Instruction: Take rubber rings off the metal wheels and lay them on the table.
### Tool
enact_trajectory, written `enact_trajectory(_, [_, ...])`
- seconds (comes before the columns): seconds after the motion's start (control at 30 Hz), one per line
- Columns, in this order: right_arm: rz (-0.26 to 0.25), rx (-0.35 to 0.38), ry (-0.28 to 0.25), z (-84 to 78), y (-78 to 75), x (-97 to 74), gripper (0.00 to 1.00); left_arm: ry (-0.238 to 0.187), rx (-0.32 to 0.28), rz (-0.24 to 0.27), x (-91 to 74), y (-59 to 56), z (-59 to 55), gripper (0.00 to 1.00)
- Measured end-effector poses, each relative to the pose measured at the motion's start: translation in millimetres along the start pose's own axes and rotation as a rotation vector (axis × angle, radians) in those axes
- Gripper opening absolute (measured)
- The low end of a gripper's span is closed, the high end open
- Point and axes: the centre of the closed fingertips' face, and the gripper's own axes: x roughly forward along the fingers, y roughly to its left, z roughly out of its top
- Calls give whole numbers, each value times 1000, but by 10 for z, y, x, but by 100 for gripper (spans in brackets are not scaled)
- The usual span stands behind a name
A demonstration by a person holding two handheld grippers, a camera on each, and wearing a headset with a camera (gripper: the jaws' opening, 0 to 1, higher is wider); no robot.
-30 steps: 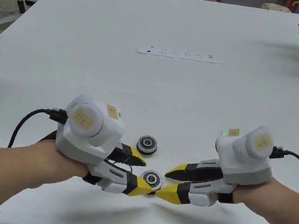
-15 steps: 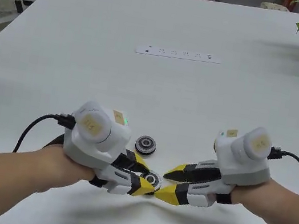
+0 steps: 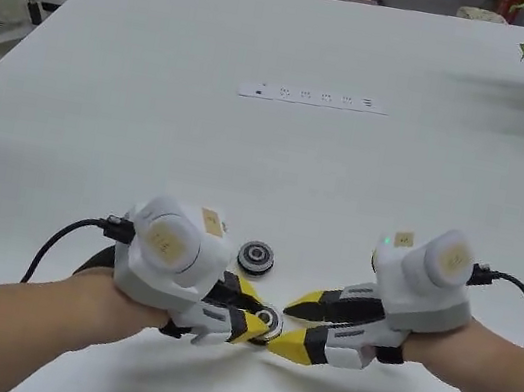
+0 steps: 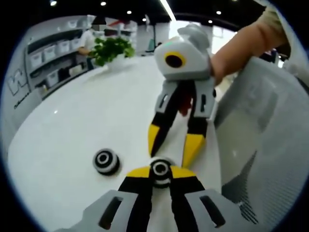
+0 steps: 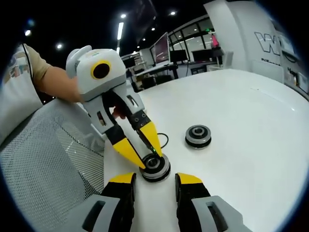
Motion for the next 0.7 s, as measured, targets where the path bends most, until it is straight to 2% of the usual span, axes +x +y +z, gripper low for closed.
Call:
enact_trajectory(0.5, [-15,-84,21,7,0,89,25,-9,-1,16,23,17,12,13])
enact_trajectory(0.7, [-25,-118,27,-9,-4,70,24,-10,0,21,26,17,14,13])
